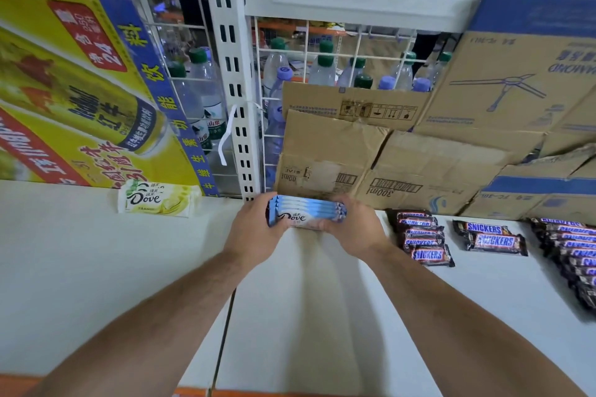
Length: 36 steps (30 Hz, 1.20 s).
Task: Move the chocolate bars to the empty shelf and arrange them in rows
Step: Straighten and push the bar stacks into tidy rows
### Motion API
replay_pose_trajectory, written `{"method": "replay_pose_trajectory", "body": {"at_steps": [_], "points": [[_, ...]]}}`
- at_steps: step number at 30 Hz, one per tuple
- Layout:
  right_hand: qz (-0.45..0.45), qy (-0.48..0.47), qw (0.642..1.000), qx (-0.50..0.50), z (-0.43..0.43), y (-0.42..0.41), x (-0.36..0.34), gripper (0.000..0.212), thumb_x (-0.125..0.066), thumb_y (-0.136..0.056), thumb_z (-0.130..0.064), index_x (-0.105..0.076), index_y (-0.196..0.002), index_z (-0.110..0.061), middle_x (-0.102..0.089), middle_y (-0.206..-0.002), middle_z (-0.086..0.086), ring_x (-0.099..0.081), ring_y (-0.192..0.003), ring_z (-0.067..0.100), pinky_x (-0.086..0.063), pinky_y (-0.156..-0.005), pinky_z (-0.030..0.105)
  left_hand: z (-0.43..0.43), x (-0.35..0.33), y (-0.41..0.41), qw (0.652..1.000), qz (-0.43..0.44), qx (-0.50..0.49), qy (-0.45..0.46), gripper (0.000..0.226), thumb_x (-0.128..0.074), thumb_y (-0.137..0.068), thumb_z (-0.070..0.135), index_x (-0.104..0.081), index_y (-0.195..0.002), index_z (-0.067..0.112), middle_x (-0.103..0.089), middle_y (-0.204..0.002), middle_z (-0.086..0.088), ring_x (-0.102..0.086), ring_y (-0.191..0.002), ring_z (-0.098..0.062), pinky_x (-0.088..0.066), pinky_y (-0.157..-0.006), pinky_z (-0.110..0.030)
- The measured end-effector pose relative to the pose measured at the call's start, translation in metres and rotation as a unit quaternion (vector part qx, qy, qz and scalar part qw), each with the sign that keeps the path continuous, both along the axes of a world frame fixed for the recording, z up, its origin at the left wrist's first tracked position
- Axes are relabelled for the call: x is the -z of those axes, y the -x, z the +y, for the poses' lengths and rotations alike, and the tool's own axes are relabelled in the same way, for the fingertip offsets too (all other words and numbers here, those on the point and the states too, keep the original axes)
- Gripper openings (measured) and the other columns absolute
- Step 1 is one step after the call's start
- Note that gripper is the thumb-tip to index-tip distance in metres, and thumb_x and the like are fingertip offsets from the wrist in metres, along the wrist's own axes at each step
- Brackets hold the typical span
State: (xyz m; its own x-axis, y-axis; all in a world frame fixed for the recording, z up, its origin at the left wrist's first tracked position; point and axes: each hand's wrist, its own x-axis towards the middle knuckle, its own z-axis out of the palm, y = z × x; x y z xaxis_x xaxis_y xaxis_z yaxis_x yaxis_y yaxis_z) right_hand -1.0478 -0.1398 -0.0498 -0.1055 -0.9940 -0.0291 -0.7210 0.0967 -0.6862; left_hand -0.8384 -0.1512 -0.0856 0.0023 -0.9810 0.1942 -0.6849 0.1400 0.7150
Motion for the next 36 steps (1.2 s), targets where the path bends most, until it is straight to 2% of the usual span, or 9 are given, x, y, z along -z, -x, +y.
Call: {"method": "replay_pose_trajectory", "body": {"at_steps": [6, 10, 20, 23, 25, 27, 29, 33, 36], "points": [[-0.056, -0.01, 0.998, 0.041, -0.001, 0.003, -0.008, 0.062, -0.089, -0.051, -0.055, -0.062, -0.099, -0.026, -0.062, -0.079, -0.02, -0.055, -0.065, -0.012, -0.036, -0.05, 0.005, 0.004, -0.002, 0.0, 0.999, 0.004, -0.026, 0.046, 0.048, -0.065, -0.085, 0.031, -0.051, -0.129, 0.018, -0.061, -0.12, -0.001, -0.056, -0.109, -0.019, -0.046, -0.096, -0.034], [-0.064, -0.009, 0.996, 0.067, 0.002, 0.001, -0.009, 0.052, -0.087, -0.049, -0.056, -0.063, -0.084, -0.027, -0.065, -0.072, -0.015, -0.053, -0.061, -0.017, -0.036, -0.045, 0.006, 0.004, -0.002, 0.001, 0.997, -0.03, -0.009, 0.074, 0.045, -0.065, -0.084, 0.027, -0.052, -0.126, 0.016, -0.061, -0.121, -0.002, -0.055, -0.109, -0.022, -0.047, -0.094, -0.037], [-0.042, -0.035, 0.997, 0.056, 0.002, 0.0, -0.015, 0.056, -0.082, -0.046, -0.067, -0.068, -0.087, -0.031, -0.068, -0.07, -0.017, -0.058, -0.056, -0.008, -0.032, -0.037, 0.009, 0.004, -0.002, 0.001, 0.995, -0.075, -0.007, 0.068, 0.042, -0.065, -0.084, 0.029, -0.054, -0.123, 0.014, -0.065, -0.116, -0.006, -0.055, -0.104, -0.025, -0.046, -0.089, -0.035], [-0.063, -0.037, 0.996, 0.06, 0.003, 0.001, -0.016, 0.058, -0.085, -0.046, -0.063, -0.068, -0.09, -0.029, -0.068, -0.075, -0.018, -0.061, -0.063, -0.005, -0.037, -0.043, 0.008, 0.006, -0.005, 0.0, 0.998, -0.027, -0.009, 0.059, 0.046, -0.067, -0.083, 0.028, -0.051, -0.125, 0.016, -0.06, -0.12, -0.004, -0.054, -0.108, -0.022, -0.048, -0.092, -0.034], [-0.033, -0.031, 0.996, 0.082, 0.008, 0.004, -0.015, 0.056, -0.082, -0.057, -0.057, -0.063, -0.098, -0.024, -0.069, -0.087, -0.011, -0.065, -0.077, 0.007, -0.05, -0.06, 0.022, 0.013, -0.009, 0.0, 0.996, -0.015, -0.015, 0.092, 0.046, -0.068, -0.08, 0.023, -0.052, -0.122, 0.014, -0.057, -0.118, -0.005, -0.052, -0.107, -0.023, -0.048, -0.093, -0.036], [0.026, -0.019, 0.994, 0.105, 0.019, 0.008, -0.011, 0.049, -0.074, -0.072, -0.044, -0.056, -0.108, -0.017, -0.065, -0.101, 0.0, -0.063, -0.087, 0.019, -0.054, -0.073, 0.034, 0.026, -0.01, 0.004, 0.98, -0.075, 0.019, 0.183, 0.039, -0.067, -0.076, 0.02, -0.058, -0.113, 0.012, -0.058, -0.112, -0.006, -0.052, -0.103, -0.026, -0.047, -0.09, -0.038], [0.086, -0.025, 0.992, 0.084, 0.035, 0.013, -0.011, 0.041, -0.068, -0.076, -0.038, -0.055, -0.108, -0.017, -0.061, -0.106, 0.0, -0.06, -0.091, 0.02, -0.053, -0.076, 0.034, 0.043, -0.009, 0.012, 0.959, -0.132, 0.098, 0.229, 0.034, -0.063, -0.073, 0.023, -0.064, -0.106, 0.015, -0.06, -0.108, -0.002, -0.053, -0.101, -0.026, -0.046, -0.086, -0.038], [0.229, -0.067, 0.97, -0.048, 0.07, 0.015, -0.014, 0.031, -0.064, -0.079, -0.033, -0.064, -0.107, -0.02, -0.063, -0.11, 0.0, -0.059, -0.1, 0.021, -0.05, -0.081, 0.032, 0.064, -0.009, 0.033, 0.938, -0.213, 0.249, 0.114, 0.04, -0.05, -0.078, 0.038, -0.063, -0.112, 0.023, -0.058, -0.121, 0.008, -0.044, -0.117, -0.017, -0.036, -0.098, -0.031], [0.254, -0.06, 0.961, -0.088, 0.089, 0.014, -0.019, 0.033, -0.067, -0.077, -0.03, -0.067, -0.106, -0.013, -0.064, -0.11, 0.007, -0.059, -0.103, 0.025, -0.048, -0.088, 0.036, 0.064, -0.01, 0.046, 0.924, -0.232, 0.29, 0.09, 0.041, -0.051, -0.078, 0.04, -0.061, -0.113, 0.022, -0.055, -0.127, 0.008, -0.039, -0.12, -0.016, -0.033, -0.101, -0.031]]}}
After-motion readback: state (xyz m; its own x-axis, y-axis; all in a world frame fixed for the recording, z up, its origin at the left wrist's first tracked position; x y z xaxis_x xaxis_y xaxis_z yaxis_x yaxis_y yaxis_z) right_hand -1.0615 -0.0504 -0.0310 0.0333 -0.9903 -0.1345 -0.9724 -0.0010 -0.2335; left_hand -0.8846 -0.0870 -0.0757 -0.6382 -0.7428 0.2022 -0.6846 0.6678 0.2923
